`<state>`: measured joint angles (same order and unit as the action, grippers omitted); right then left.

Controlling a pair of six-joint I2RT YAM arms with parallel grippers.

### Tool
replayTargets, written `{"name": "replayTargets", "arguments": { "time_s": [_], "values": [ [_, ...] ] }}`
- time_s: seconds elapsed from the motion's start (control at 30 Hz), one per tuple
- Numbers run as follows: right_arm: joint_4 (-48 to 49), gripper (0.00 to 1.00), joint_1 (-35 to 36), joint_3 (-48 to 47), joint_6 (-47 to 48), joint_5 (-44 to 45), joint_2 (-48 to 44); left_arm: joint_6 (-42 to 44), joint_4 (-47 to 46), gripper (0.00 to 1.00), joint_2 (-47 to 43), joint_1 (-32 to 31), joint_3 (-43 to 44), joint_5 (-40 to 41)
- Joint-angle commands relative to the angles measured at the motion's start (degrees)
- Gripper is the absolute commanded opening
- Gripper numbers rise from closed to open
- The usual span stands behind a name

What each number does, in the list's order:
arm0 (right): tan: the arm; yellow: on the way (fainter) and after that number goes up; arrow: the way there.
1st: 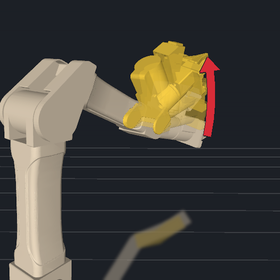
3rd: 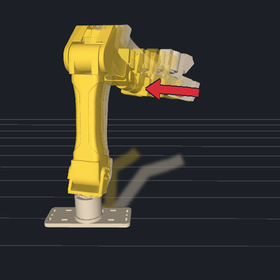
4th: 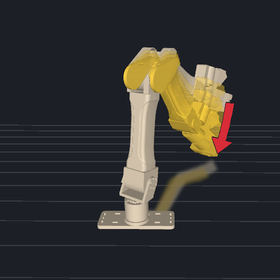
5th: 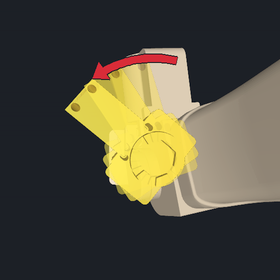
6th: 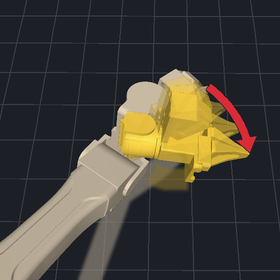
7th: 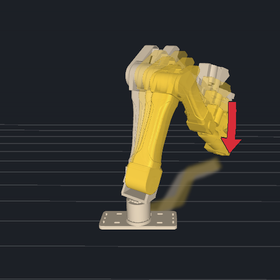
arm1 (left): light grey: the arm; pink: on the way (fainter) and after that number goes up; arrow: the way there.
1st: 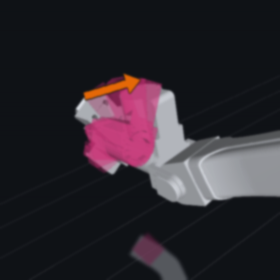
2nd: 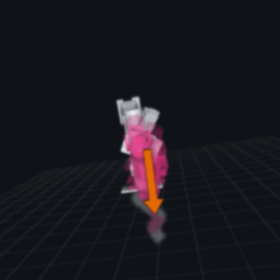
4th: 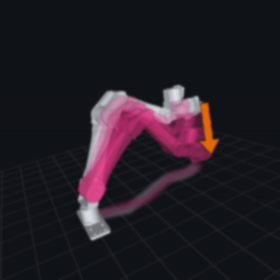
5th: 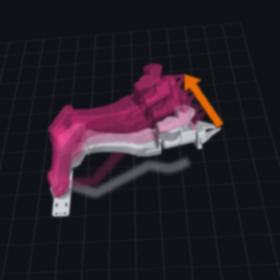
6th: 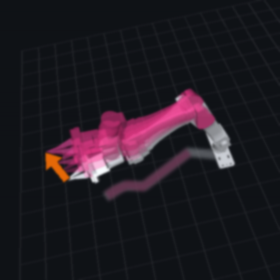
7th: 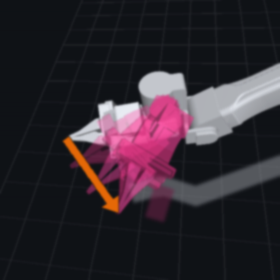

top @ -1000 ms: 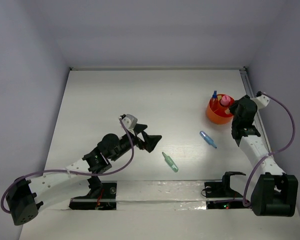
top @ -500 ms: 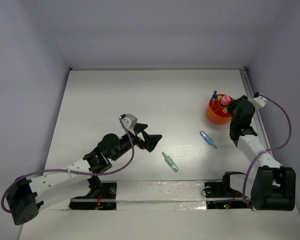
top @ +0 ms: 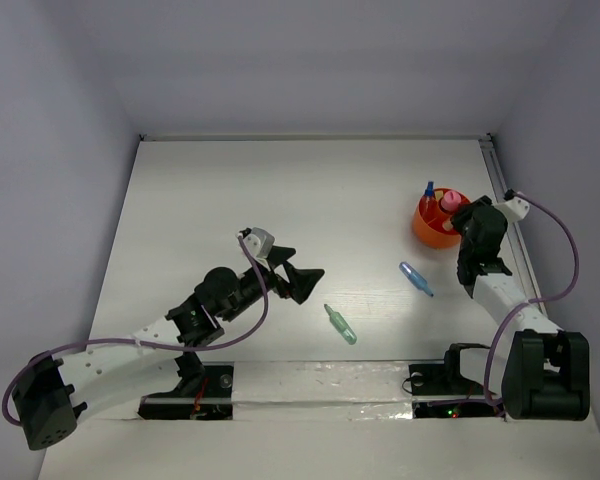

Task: Sort the stationery into containers
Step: Place the pen in the storage box.

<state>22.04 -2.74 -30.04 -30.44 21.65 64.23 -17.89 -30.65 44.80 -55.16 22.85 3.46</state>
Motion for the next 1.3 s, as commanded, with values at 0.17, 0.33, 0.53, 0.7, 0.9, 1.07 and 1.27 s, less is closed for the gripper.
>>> {"name": "replayTargets", "arguments": {
  "time_s": [0.17,0.33,0.53,0.7,0.9,1.07,1.27],
  "values": [
    [4.68,0.12,-0.42,0.95,-0.68,-0.64,1.25,0.22,-3.62,0.99,-1.91,-0.22,-0.88,-0.21],
    [4.33,0.17,-0.42,0.77,-0.06,-0.56,1.25,0.31,-3.54,0.99,-1.91,-0.22,-0.88,-0.12],
    [3.8,0.33,-0.42,0.69,0.47,-0.55,0.46,0.22,-3.45,0.99,-2.17,-0.22,-0.79,-0.12],
    [2.66,0.46,-0.42,0.51,0.64,-1.17,-0.68,0.22,-3.45,0.99,-2.26,-0.22,-0.79,-0.12],
    [0.46,0.48,-0.42,-1.07,1.78,-2.57,-0.77,0.05,-3.36,0.99,-2.43,-0.22,-0.79,-0.39],
    [-5.42,0.48,-0.42,-3.61,2.4,-7.31,-4.62,0.31,-3.1,0.99,-3.05,-0.22,-0.88,0.05],
    [-18.86,0.45,4.4,-5.99,3.1,-20.23,-8.67,0.4,-2.83,0.99,-3.84,-0.22,-1.23,0.84]
  ]
}}
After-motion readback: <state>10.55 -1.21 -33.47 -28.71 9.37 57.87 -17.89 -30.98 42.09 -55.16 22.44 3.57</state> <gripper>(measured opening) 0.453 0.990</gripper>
